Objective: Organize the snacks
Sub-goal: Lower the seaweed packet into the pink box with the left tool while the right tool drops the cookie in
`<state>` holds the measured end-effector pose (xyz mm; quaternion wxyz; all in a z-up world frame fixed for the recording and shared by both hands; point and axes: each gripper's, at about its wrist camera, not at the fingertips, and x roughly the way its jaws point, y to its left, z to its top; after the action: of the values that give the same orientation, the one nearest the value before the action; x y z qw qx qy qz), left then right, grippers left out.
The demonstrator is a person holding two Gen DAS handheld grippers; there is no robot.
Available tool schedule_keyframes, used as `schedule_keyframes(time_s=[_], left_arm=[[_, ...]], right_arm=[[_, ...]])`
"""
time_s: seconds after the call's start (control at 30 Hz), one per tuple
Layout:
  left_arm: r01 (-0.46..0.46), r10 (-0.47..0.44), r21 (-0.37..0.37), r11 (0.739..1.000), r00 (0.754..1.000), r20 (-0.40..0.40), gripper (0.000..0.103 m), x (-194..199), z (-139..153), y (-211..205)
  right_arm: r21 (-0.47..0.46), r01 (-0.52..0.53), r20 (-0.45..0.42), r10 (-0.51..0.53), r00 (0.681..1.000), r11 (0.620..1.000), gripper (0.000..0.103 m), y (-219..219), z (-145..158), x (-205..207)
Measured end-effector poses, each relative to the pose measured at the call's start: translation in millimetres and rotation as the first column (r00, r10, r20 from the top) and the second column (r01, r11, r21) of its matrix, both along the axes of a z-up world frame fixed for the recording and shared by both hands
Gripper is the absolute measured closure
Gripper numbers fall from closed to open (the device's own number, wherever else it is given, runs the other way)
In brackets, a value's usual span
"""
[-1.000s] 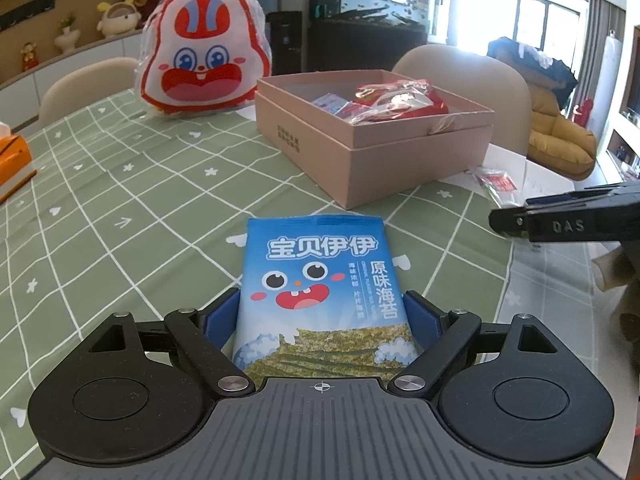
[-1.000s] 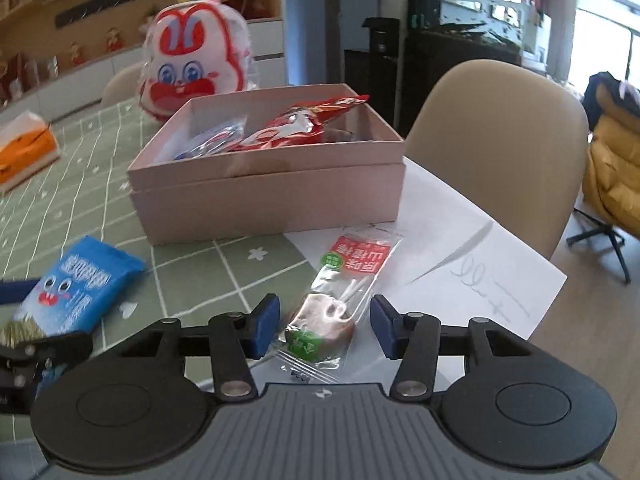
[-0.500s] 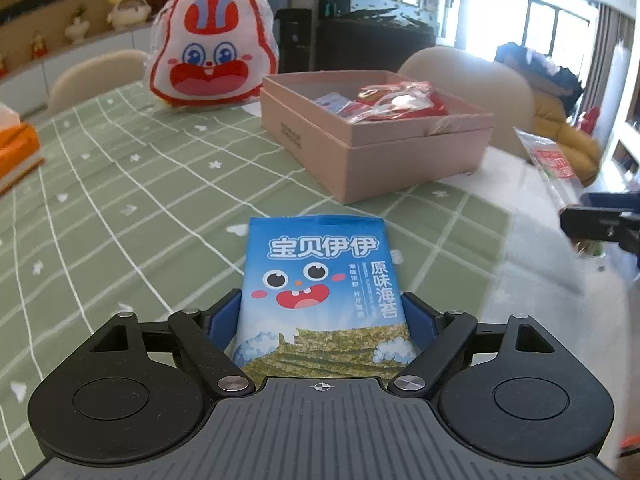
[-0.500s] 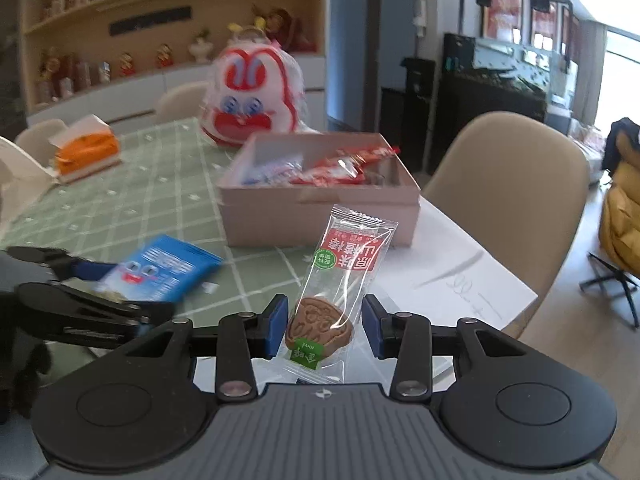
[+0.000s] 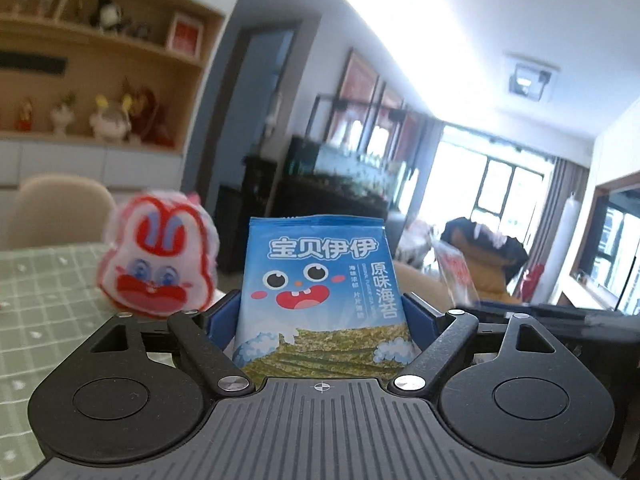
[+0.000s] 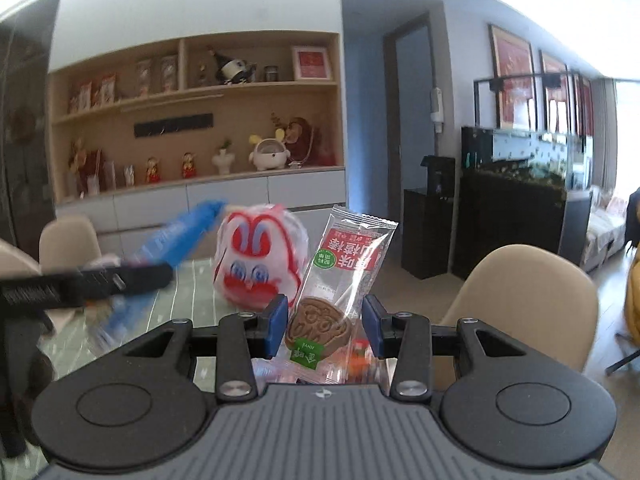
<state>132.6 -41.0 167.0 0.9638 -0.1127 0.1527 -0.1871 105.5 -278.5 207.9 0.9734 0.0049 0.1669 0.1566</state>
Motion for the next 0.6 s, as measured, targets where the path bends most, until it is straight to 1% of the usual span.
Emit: schedule_keyframes(time_s=[0.07, 0.13, 0.2, 0.23, 0.27, 0.37, 0.43, 0.5, 0.53, 0.57, 0.6], left_arm=[[0.026, -0.028, -0.029, 0.999, 0.997, -0.067, 0.014, 37.6, -14.5, -8.4], [0.052, -0.059, -0.047, 0.998, 0.986, -0.156, 0.014, 71.3, -38.2, -16.0], [0.069, -0.071, -0.018, 0.997, 0.966, -0.248, 0.014, 95.1, -67.1, -22.1], [0.075, -0.068, 0.016, 0.997, 0.957, -0.283, 0.014, 104.5, -80.8, -26.9], [0.079, -0.062, 0.044, 0.996, 0.953, -0.296, 0.014, 111.1, -89.4, -29.6], [0.093, -0.050, 0.132, 0.987, 0.953, -0.300, 0.014, 124.0, -104.1, -35.4], [0.108, -0.045, 0.202, 0.973, 0.956, -0.291, 0.013, 121.6, -109.8, -42.9], [0.119, -0.045, 0.265, 0.957, 0.961, -0.272, 0.014, 118.1, -112.7, -48.8], [0.127, -0.051, 0.278, 0.952, 0.963, -0.265, 0.014, 116.5, -113.3, -50.3], [0.125, -0.048, 0.286, 0.950, 0.964, -0.262, 0.014, 115.9, -112.8, -49.7], [0.120, -0.045, 0.283, 0.951, 0.965, -0.257, 0.014, 114.4, -113.6, -46.9]], right_arm=[[0.045, 0.003, -0.042, -0.001, 0.999, 0.999, 0.063, -9.5, -1.0, 32.3], [0.063, 0.014, -0.078, -0.009, 0.997, 0.998, 0.063, -14.6, -9.2, 56.7], [0.062, 0.010, -0.109, -0.003, 0.994, 0.998, 0.063, -17.2, -22.3, 77.8], [0.062, 0.001, -0.129, 0.007, 0.992, 0.998, 0.063, -17.2, -28.6, 87.6], [0.061, -0.014, -0.150, 0.023, 0.988, 0.998, 0.063, -16.2, -35.6, 97.5], [0.045, -0.052, -0.222, 0.061, 0.973, 0.998, 0.063, -5.1, -59.1, 131.1], [0.033, -0.069, -0.292, 0.076, 0.953, 0.997, 0.062, 9.6, -77.5, 154.3], [0.006, -0.060, -0.378, 0.058, 0.924, 0.998, 0.062, 23.6, -99.9, 175.8], [-0.005, -0.053, -0.417, 0.046, 0.908, 0.999, 0.062, 28.4, -110.9, 186.1], [0.001, -0.048, -0.438, 0.044, 0.898, 0.999, 0.062, 30.3, -121.6, 192.4], [0.026, -0.048, -0.441, 0.054, 0.896, 0.999, 0.062, 29.8, -126.9, 196.4]])
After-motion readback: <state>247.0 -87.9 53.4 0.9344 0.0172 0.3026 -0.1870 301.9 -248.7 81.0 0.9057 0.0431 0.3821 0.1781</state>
